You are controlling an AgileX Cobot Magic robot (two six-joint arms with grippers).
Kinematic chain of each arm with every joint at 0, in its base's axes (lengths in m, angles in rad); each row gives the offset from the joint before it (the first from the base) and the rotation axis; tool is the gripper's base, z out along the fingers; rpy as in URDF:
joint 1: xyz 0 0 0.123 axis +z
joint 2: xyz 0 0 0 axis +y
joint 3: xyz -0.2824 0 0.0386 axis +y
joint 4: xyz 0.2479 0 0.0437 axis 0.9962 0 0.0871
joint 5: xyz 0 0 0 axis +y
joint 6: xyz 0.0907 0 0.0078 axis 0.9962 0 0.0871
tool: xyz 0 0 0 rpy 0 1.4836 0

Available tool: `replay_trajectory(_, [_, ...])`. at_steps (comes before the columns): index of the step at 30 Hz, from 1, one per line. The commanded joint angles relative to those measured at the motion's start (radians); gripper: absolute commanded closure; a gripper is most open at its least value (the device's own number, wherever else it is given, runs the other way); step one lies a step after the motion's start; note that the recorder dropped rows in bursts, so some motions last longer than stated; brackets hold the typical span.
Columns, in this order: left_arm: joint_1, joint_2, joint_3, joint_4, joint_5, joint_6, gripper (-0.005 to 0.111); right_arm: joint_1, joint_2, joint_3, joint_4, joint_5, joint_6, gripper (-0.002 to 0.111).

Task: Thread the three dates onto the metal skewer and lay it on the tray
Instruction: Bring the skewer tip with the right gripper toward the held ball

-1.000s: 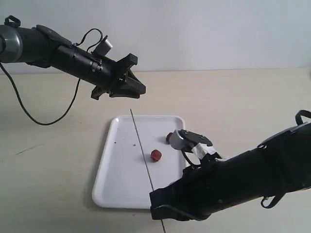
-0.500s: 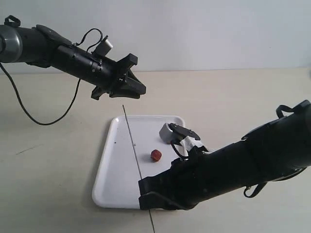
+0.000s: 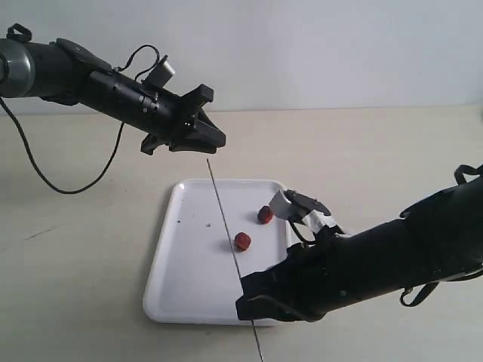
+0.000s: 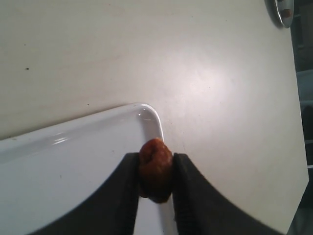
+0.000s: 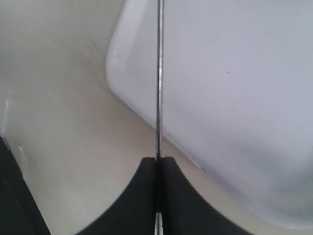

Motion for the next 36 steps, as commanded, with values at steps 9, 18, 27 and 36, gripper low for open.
replay_trajectory(9, [0.002, -0.011, 0.001, -0.002, -0.008, 0.009, 0.081, -0.024, 0.014, -0.016, 0.004, 0.010, -0.032, 0.108])
replay_trajectory(18, [0.002, -0.011, 0.001, -0.004, -0.005, 0.009, 0.081, -0.024, 0.022, -0.064, 0.004, -0.011, -0.022, 0.108])
replay_trajectory(27, [0.002, -0.011, 0.001, -0.004, -0.005, 0.009, 0.081, -0.024, 0.045, -0.064, 0.004, -0.057, -0.013, 0.108])
replay_trajectory(36, [0.002, -0.011, 0.001, -0.004, 0.000, 0.009, 0.081, -0.024, 0.067, -0.071, 0.004, -0.057, -0.002, 0.108])
